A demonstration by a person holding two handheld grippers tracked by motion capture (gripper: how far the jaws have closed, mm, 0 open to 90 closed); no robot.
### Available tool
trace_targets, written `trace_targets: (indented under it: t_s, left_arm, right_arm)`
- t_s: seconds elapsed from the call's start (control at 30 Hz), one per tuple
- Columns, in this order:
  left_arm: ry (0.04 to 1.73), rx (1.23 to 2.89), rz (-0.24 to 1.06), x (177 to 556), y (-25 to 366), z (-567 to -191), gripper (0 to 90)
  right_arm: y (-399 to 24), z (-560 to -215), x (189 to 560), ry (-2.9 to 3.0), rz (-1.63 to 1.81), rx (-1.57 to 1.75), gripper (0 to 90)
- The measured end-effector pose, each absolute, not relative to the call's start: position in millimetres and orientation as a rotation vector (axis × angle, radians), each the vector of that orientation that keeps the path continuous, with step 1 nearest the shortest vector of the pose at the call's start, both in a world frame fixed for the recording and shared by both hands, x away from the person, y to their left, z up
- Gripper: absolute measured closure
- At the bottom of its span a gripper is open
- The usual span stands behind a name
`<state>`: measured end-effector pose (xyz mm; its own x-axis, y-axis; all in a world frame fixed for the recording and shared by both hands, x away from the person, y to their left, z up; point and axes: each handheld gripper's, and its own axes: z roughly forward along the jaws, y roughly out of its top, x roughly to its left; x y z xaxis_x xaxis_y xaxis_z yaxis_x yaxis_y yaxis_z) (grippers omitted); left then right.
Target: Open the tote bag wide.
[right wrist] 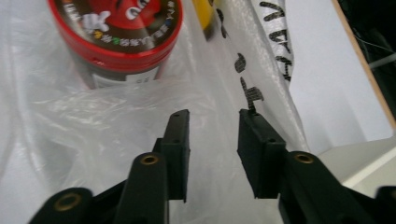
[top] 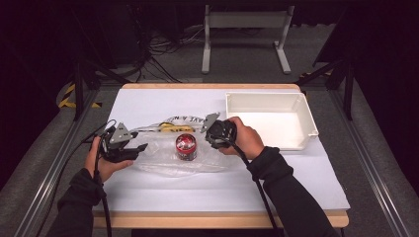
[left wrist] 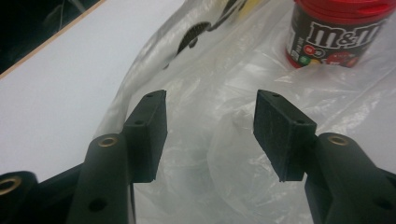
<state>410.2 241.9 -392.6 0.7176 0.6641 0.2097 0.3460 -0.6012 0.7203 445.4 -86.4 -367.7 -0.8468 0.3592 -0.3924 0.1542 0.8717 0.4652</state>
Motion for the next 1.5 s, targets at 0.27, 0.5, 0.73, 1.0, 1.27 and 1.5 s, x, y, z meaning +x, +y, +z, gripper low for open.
trace_targets:
  t_s: [0.27, 0.5, 0.73, 1.0, 1.27, 1.5]
  left_arm:
    - [0.821, 2.291, 0.617, 429, 242, -399, 57.8]
    - [0.853, 2.304, 0.617, 443, 245, -402, 69.9]
    - [0.897, 2.344, 0.644, 456, 242, -412, 88.2]
    - [1.0, 2.363, 0.607, 466, 251, -426, 90.0]
    - [1.065, 2.321, 0.567, 459, 273, -434, 90.0]
    - [0.883, 2.173, 0.545, 437, 263, -403, 67.3]
  right_arm:
    - [-72, -368, 462, 2.585, 0.469, 0.366, 79.7]
    - [-68, -370, 475, 2.569, 0.427, 0.399, 85.5]
    - [-67, -375, 490, 2.557, 0.368, 0.458, 90.0]
    - [-72, -385, 501, 2.598, 0.331, 0.544, 90.0]
    - [-81, -387, 497, 2.618, 0.334, 0.581, 90.0]
    - [-84, -379, 484, 2.611, 0.451, 0.538, 76.8]
